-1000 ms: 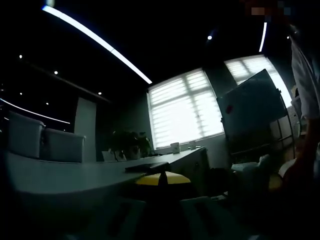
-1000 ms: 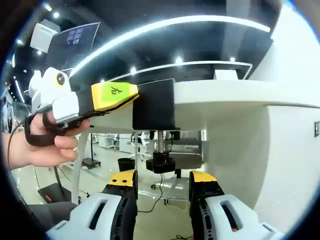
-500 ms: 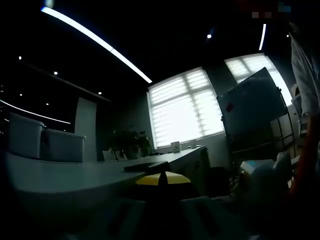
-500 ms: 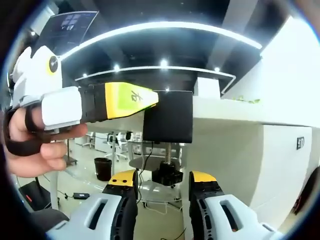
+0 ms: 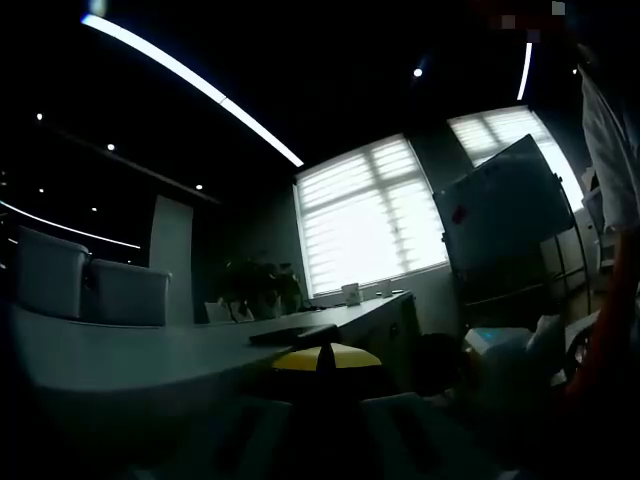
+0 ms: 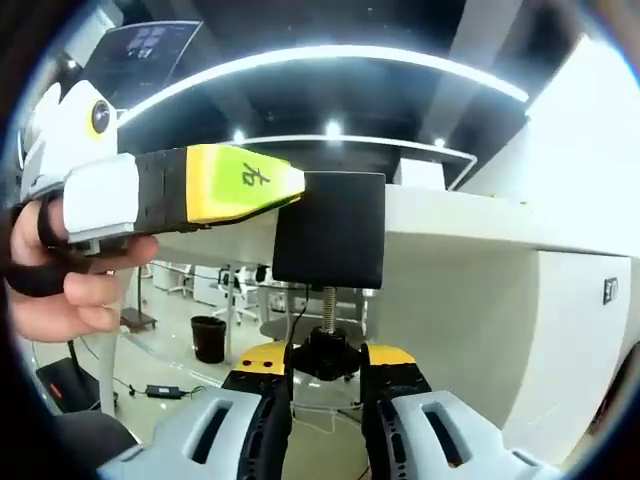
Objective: Clamp the fixed fixture on the desktop, loosen the retaining clip, secure it to the edge of the desk, and tighten the retaining clip.
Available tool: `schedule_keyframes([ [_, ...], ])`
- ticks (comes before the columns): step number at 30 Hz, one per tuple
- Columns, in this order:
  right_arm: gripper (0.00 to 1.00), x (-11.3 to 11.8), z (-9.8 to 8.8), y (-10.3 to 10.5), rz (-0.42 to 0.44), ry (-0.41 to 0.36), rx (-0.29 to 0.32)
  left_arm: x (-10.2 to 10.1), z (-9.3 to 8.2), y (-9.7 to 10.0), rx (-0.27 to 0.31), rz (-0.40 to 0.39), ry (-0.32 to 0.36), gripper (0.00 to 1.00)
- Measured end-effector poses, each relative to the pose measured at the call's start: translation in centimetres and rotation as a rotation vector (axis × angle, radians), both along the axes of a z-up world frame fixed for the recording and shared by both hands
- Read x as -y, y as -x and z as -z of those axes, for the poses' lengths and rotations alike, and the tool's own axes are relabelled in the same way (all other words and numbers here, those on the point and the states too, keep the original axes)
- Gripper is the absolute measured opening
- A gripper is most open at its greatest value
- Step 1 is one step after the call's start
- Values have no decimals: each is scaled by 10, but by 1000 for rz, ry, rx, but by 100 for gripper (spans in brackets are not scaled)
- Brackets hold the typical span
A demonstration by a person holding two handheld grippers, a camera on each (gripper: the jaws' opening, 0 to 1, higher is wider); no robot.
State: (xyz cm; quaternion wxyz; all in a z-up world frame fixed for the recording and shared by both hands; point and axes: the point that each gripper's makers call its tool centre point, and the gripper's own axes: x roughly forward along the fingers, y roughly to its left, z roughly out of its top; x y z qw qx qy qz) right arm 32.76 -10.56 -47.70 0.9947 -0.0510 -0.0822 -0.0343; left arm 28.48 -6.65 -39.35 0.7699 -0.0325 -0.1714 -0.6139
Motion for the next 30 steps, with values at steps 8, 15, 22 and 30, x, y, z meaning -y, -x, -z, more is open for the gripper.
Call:
schedule_keyframes([
  [8,24,-3,0,-1,-167,26,9,-4,-4,2,3,1,7,1],
  [15,25,-5,-1,-4,-309,121,-21,-3,-4,2,1,7,7,1],
  [22,25,-11,3,-4,-478,49,-66,-2,-4,2,0,9,11,1],
  [30,27,-7,8,-5,-467,-89,-66,-3,-4,2,-2,8,14,1],
])
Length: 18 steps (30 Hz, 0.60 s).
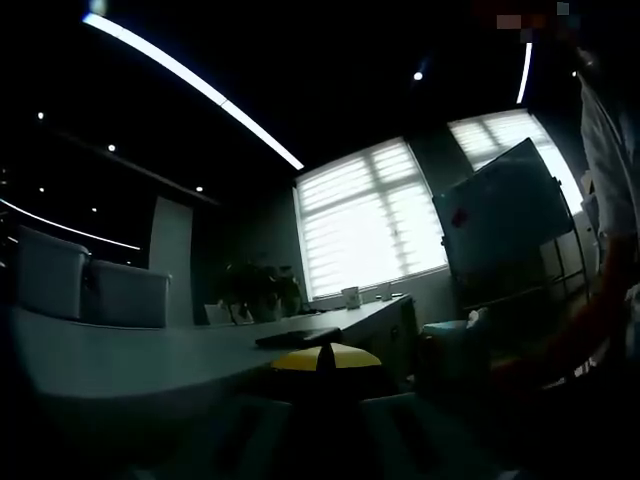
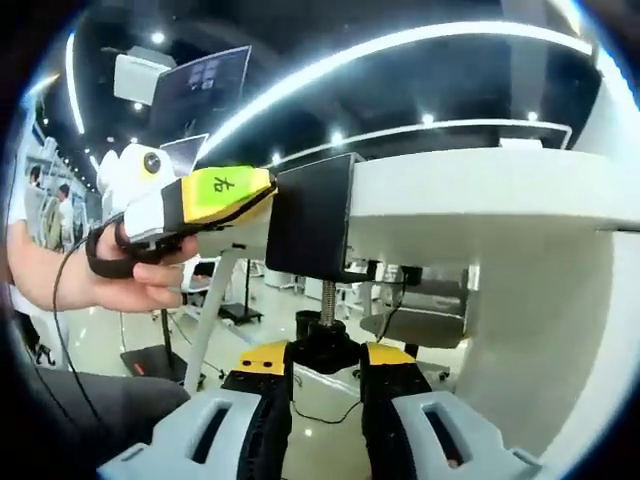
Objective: Clamp the fixed fixture on the desktop, loosen the retaining clip, secure it to the edge of the desk, and tighten the retaining clip.
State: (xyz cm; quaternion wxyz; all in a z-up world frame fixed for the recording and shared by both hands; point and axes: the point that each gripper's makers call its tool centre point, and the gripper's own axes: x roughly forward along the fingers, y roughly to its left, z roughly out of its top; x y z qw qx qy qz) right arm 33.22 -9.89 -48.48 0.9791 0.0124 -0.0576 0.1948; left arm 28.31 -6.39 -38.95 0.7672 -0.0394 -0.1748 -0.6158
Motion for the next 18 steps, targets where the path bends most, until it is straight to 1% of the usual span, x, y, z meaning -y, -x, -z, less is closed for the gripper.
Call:
schedule_keyframes([
  [1,30,2,1,0,13,-10,-1,0,0,0,0,-2,0,1],
  [2,34,11,6,0,68,-41,-12,0,0,0,2,-5,-4,1],
  [3,36,14,10,2,100,-65,-15,0,1,1,4,-7,-6,1],
  [4,36,17,14,4,138,-68,-22,0,1,1,4,-7,-7,1],
  [6,36,19,20,10,199,-98,-34,0,1,1,3,-7,-6,1],
  [8,36,13,17,19,203,-105,-15,0,1,1,1,-7,-5,1],
  [9,36,16,13,22,246,-109,6,-1,1,1,0,-7,-5,1],
  [11,36,18,13,27,304,-97,-7,-1,2,1,-4,-8,-4,1],
  [12,36,22,12,29,352,-112,-9,-1,2,1,-5,-8,-3,1],
  [13,36,29,11,35,424,-142,-16,0,3,1,-6,-7,-4,1],
  [15,36,19,7,40,427,-140,-9,1,3,1,-4,-7,-8,1],
  [16,36,12,3,42,421,-135,8,2,3,2,-3,-8,-9,1],
  [17,36,5,-3,41,401,-107,37,2,3,2,-3,-9,-9,1],
  [18,37,-2,-7,41,401,-52,63,2,3,2,-4,-10,-8,1],
])
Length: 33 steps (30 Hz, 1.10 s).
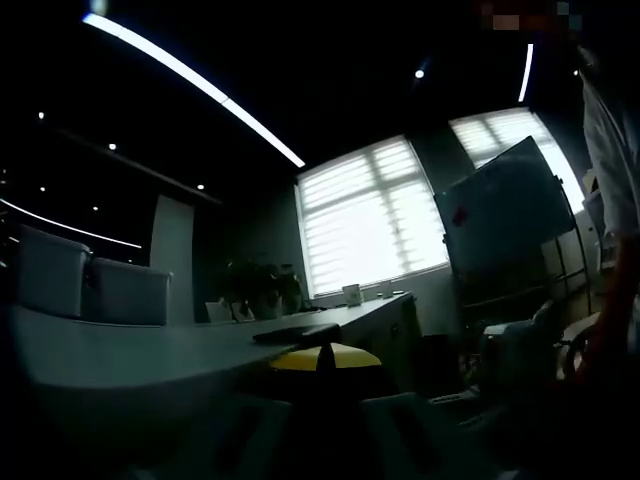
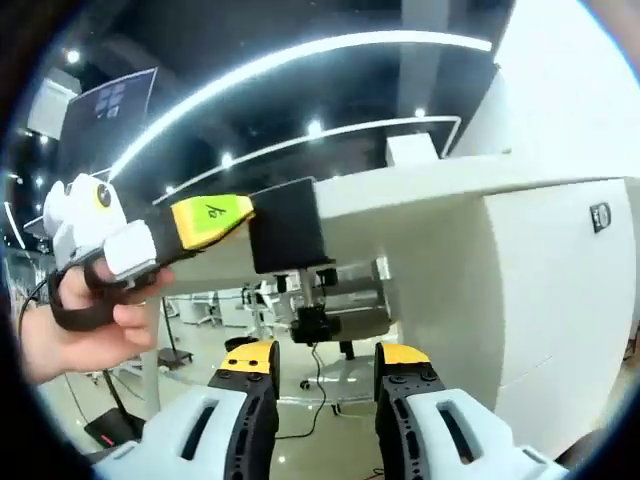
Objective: Clamp the fixed fixture on the desktop, loosen the retaining clip, secure it to the edge of the desk, and tighten the retaining clip.
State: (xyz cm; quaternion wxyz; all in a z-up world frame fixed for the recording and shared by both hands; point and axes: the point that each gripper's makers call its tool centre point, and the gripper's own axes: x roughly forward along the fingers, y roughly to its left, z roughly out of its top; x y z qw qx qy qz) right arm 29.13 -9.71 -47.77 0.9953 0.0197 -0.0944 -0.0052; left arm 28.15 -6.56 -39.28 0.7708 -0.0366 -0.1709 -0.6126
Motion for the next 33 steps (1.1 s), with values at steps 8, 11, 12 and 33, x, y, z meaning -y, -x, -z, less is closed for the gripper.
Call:
schedule_keyframes([
  [8,40,-5,-9,-22,102,71,13,0,0,0,1,-4,-7,1],
  [11,39,-2,-8,-30,117,34,7,0,0,0,3,-4,-10,1],
  [12,38,-1,-8,-32,121,36,5,0,0,0,3,-4,-9,1],
  [33,24,2,2,-39,-209,115,-18,0,-1,0,2,0,0,1],
])
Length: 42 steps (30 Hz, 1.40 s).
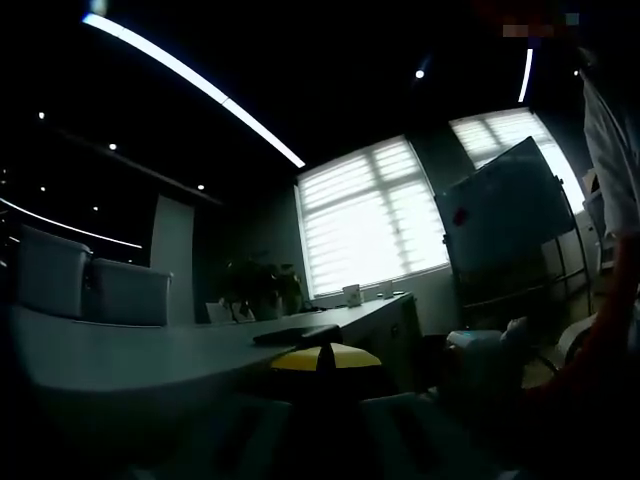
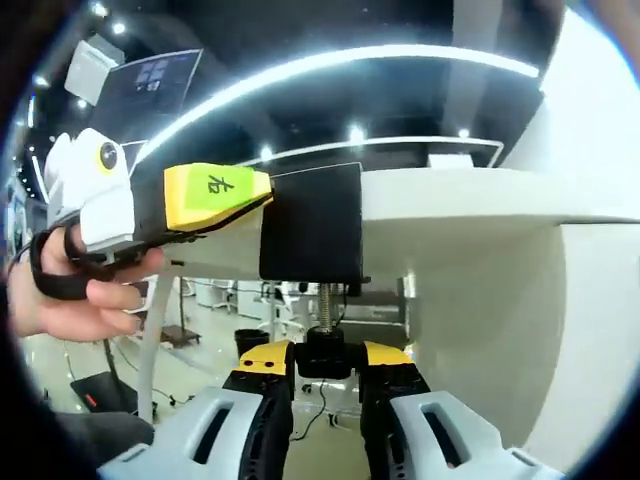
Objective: Clamp the fixed fixture on the desktop, loosen the retaining clip, secure it to the edge of the desk, and tighten the retaining clip.
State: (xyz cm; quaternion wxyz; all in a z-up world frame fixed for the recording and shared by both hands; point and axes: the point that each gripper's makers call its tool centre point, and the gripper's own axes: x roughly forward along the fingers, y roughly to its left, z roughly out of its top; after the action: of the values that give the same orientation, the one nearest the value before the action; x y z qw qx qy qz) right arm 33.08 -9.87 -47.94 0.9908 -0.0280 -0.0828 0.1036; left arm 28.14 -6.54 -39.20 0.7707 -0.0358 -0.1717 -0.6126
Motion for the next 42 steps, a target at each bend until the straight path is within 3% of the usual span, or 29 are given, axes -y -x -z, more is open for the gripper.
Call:
schedule_keyframes([
  [2,24,-3,0,-1,-70,35,-12,0,0,0,1,-1,-1,1],
  [5,23,-5,0,-4,-159,17,-21,-1,0,-1,0,-1,1,1],
  [9,23,-4,0,-7,-226,24,-34,-2,0,-1,-1,2,5,1],
  [13,24,-3,0,-7,-240,40,-33,-2,0,-3,0,3,5,1],
  [16,27,2,1,-6,-144,-6,-4,-3,1,-3,1,0,3,1],
  [23,40,-10,25,20,-27,-55,-45,-3,1,-5,1,-3,0,1],
  [25,40,-2,28,27,96,-123,-47,-3,1,-4,1,-4,0,1],
  [27,40,1,37,35,206,-118,-83,-3,1,-4,0,-5,0,1],
  [29,39,-4,34,40,243,-117,-69,-2,1,-3,4,-7,-4,1],
  [30,39,-5,33,41,271,-77,-75,-2,1,-3,5,-8,-6,1],
  [35,40,-18,6,37,298,28,13,-2,0,-2,4,-9,-2,1],
  [42,41,-7,3,14,349,-19,-11,-3,0,-4,2,-6,2,1],
])
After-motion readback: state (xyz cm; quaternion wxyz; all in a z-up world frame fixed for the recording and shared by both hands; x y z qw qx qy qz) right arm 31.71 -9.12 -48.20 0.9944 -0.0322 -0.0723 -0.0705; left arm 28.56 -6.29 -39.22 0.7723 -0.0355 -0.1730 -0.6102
